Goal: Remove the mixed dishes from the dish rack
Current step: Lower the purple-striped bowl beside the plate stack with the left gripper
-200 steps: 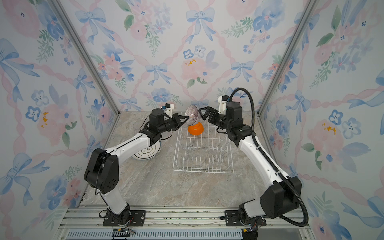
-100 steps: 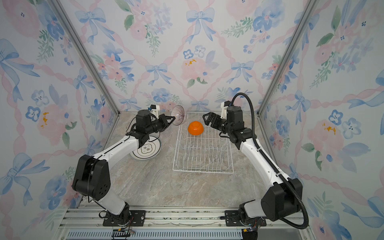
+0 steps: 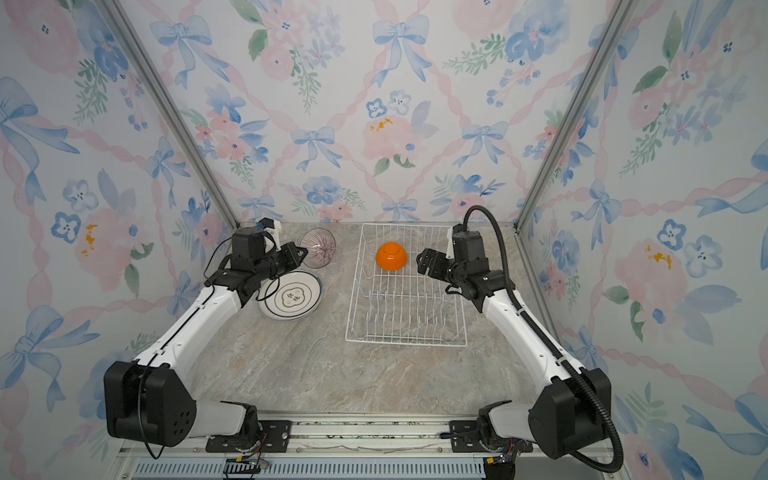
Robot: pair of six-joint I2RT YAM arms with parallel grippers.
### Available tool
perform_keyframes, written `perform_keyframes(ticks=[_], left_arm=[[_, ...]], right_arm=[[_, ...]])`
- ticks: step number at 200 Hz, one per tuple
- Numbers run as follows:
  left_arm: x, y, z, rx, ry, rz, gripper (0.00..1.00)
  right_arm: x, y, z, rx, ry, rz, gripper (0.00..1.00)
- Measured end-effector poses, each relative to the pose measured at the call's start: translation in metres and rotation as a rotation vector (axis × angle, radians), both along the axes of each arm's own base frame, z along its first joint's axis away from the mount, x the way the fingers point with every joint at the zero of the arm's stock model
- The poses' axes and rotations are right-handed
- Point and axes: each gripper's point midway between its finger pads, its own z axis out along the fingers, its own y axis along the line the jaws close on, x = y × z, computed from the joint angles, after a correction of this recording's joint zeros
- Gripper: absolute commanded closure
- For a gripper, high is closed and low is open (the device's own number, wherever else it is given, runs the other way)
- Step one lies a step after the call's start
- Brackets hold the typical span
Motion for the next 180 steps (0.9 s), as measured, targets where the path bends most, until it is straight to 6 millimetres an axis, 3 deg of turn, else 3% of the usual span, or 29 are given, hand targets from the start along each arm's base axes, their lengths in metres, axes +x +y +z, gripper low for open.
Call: perform_keyframes(ticks=[41, 66, 125, 180], left_arm=[[-0.020, 0.005, -0.052, 0.088, 0.155, -0.034, 1.00], [-0.026, 0.002, -0.072, 0.134, 0.214, -0.058, 1.00], [-0.032, -0.028, -0.103, 0.238, 0.295, -0.162, 1.00], [-0.033, -0.020, -0.115, 0.303, 0.328, -0.148, 1.00]], right_arm=[[0.001, -0.002, -0.010, -0.023, 0.025, -0.011, 0.03], [0.001, -0.004, -0.011, -0.034, 0.027, -0.016, 0.03], [0.000, -0.008, -0.014, -0.059, 0.035, -0.026, 0.03], [-0.005, -0.013, -0.025, -0.087, 0.069, -0.037, 0.03]])
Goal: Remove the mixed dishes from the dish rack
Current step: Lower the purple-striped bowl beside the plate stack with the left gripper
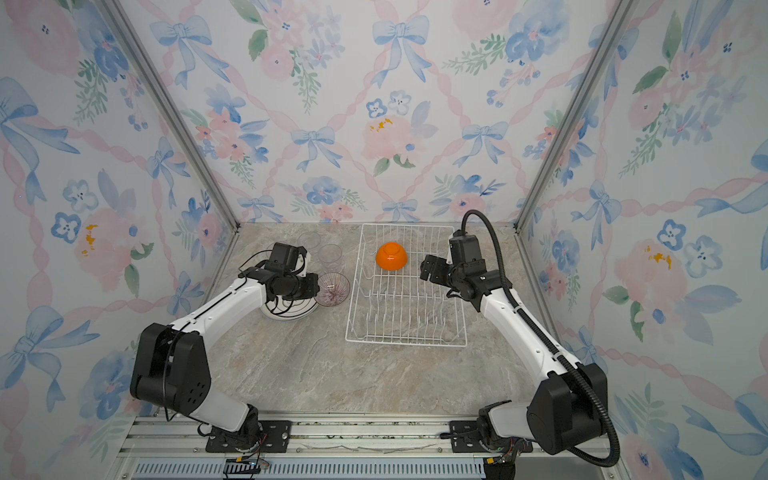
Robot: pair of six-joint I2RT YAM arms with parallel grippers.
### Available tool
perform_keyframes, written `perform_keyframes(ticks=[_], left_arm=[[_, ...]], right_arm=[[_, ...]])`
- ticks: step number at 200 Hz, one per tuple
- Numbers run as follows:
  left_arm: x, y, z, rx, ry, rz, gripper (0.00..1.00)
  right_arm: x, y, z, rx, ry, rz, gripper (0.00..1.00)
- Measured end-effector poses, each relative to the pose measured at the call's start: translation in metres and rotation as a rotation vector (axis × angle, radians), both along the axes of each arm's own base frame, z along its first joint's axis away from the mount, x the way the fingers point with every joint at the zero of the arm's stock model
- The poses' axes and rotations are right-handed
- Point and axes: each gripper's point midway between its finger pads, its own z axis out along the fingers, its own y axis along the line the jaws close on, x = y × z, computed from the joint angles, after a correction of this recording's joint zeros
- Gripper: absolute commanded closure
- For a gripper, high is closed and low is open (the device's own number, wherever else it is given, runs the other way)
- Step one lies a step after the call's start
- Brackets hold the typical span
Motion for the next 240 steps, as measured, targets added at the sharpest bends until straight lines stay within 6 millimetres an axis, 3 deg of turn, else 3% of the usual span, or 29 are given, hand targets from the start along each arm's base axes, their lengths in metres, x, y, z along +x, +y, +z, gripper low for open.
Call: perform_keyframes(ticks=[75, 137, 224, 240], left_arm=[[0.001, 0.003, -0.029, 0.043, 0.068, 0.009, 1.00], [0.021, -0.003, -0.026, 0.045, 0.055, 0.007, 1.00], [0.027, -0.006, -0.043, 0.076, 0.087, 0.007, 1.00], [0.028, -0.007, -0.042, 0.076, 0.083, 0.006, 0.96]], right_arm=[[-0.002, -0.001, -0.006, -0.006, 0.014, -0.003, 0.03], [-0.004, -0.003, -0.012, -0.013, 0.026, -0.005, 0.03], [-0.013, -0.010, -0.012, -0.047, 0.020, -0.008, 0.03], [-0.013, -0.009, -0.012, -0.046, 0.021, -0.004, 0.03]])
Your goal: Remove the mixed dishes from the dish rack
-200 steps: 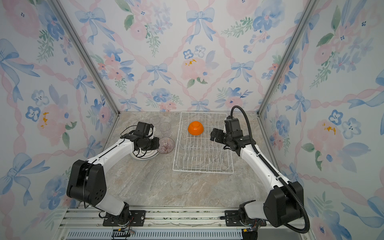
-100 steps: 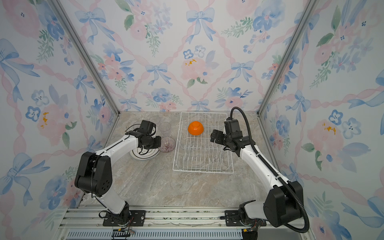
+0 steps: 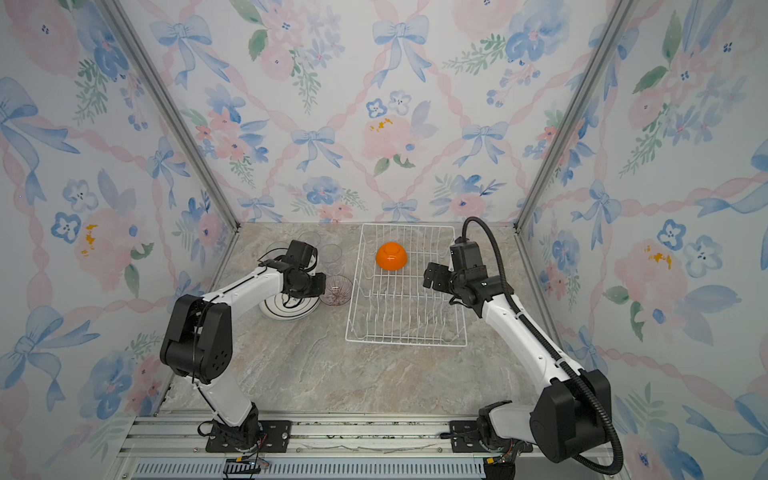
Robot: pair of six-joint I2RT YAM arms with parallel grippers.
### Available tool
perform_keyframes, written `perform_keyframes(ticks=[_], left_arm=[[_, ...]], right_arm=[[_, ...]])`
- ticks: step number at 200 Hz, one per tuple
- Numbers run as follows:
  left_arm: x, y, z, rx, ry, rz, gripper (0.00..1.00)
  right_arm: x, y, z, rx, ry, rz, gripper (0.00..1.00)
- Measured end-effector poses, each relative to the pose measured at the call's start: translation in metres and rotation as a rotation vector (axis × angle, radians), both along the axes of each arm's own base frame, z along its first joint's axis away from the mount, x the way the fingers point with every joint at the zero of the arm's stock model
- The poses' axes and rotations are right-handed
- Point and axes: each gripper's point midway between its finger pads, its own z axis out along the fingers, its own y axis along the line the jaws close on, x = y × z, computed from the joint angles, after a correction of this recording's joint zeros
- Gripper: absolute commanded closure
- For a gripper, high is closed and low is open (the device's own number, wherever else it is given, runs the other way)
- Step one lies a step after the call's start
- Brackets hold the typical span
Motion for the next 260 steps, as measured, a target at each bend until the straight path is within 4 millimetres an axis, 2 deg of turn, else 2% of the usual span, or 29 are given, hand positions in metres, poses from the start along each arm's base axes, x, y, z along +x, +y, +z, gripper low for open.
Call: perform_keyframes(ticks=[24, 61, 80, 84, 101, 110, 113, 144, 192, 220, 260], left_arm=[[0.002, -0.002, 0.003, -0.002, -0.010, 0.000, 0.85], [0.004, -0.005, 0.006, 0.000, -0.021, -0.008, 0.87], [0.005, -0.006, 0.007, -0.001, -0.023, -0.010, 0.76], [0.005, -0.006, 0.007, -0.003, -0.022, -0.006, 0.71], [0.006, -0.006, 0.008, 0.001, -0.030, -0.013, 0.39], [0.007, -0.006, 0.009, 0.000, -0.033, -0.010, 0.08], [0.007, -0.006, 0.009, -0.001, -0.034, -0.008, 0.03], [0.008, -0.005, 0.015, 0.000, -0.050, -0.004, 0.02], [0.007, -0.004, 0.047, -0.024, -0.124, -0.003, 0.02], [0.004, -0.003, 0.072, -0.041, -0.182, -0.002, 0.02], [-0.010, 0.001, 0.110, -0.069, -0.273, -0.001, 0.02]], right_arm=[[0.000, 0.002, 0.000, 0.007, 0.002, 0.008, 0.03], [-0.001, 0.004, -0.001, 0.015, 0.008, 0.017, 0.03], [-0.001, 0.005, -0.003, 0.015, 0.013, 0.019, 0.03], [-0.001, 0.005, -0.003, 0.015, 0.014, 0.019, 0.03], [0.000, 0.005, -0.005, 0.015, 0.017, 0.020, 0.03], [0.000, 0.006, -0.006, 0.017, 0.021, 0.023, 0.03], [0.000, 0.006, -0.006, 0.018, 0.022, 0.024, 0.03], [0.003, 0.010, -0.008, 0.026, 0.035, 0.036, 0.03], [0.020, 0.032, -0.008, 0.036, 0.034, 0.074, 0.03], [0.043, 0.051, -0.016, 0.037, 0.029, 0.099, 0.03], [0.086, 0.083, -0.040, 0.026, 0.033, 0.130, 0.03]])
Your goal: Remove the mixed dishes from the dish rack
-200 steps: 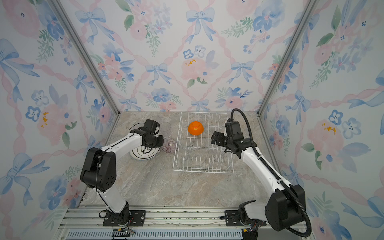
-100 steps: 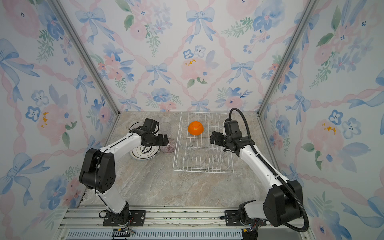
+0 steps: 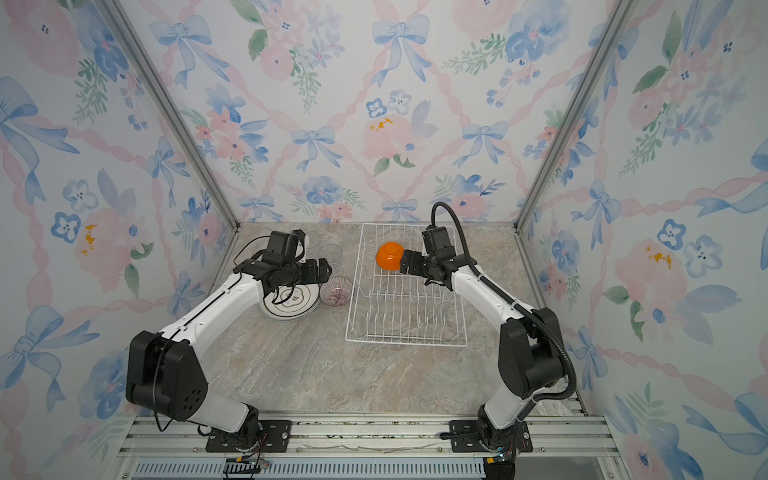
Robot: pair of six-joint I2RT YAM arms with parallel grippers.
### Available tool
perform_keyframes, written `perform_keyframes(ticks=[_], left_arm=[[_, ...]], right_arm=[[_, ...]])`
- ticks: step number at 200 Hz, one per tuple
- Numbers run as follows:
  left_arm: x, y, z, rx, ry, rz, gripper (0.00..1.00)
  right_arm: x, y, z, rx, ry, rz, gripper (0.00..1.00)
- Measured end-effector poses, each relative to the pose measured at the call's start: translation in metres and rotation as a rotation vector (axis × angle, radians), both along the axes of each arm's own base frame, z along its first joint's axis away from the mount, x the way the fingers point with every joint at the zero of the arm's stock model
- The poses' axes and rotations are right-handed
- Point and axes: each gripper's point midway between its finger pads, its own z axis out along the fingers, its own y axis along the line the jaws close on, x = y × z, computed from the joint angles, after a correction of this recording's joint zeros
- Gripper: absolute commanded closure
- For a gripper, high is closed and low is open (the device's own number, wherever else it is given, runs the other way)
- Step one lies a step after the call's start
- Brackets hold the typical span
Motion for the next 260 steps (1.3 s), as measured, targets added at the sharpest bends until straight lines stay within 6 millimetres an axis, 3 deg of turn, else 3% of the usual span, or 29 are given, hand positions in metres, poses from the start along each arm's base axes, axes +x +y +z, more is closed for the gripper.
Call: perform_keyframes(ticks=[36, 91, 130, 182, 237, 260], left_arm=[[-0.015, 0.004, 0.012, -0.006, -0.035, 0.002, 0.02], [-0.023, 0.010, -0.002, 0.015, -0.008, 0.012, 0.02], [-0.023, 0.012, -0.005, 0.027, -0.004, 0.021, 0.02], [-0.021, 0.012, -0.017, 0.036, 0.027, 0.025, 0.02], [-0.020, 0.013, -0.017, 0.035, 0.027, 0.034, 0.02], [-0.020, 0.013, -0.017, 0.033, 0.028, 0.037, 0.02]], right_arm=[[0.037, 0.027, -0.024, -0.022, -0.013, 0.035, 0.03], [0.070, 0.048, -0.045, -0.110, -0.058, 0.063, 0.03], [0.084, 0.049, -0.054, -0.167, -0.081, 0.077, 0.03], [0.105, 0.057, -0.046, -0.208, -0.129, 0.106, 0.03], [0.112, 0.060, -0.050, -0.243, -0.119, 0.133, 0.00], [0.114, 0.063, -0.055, -0.253, -0.106, 0.154, 0.04]])
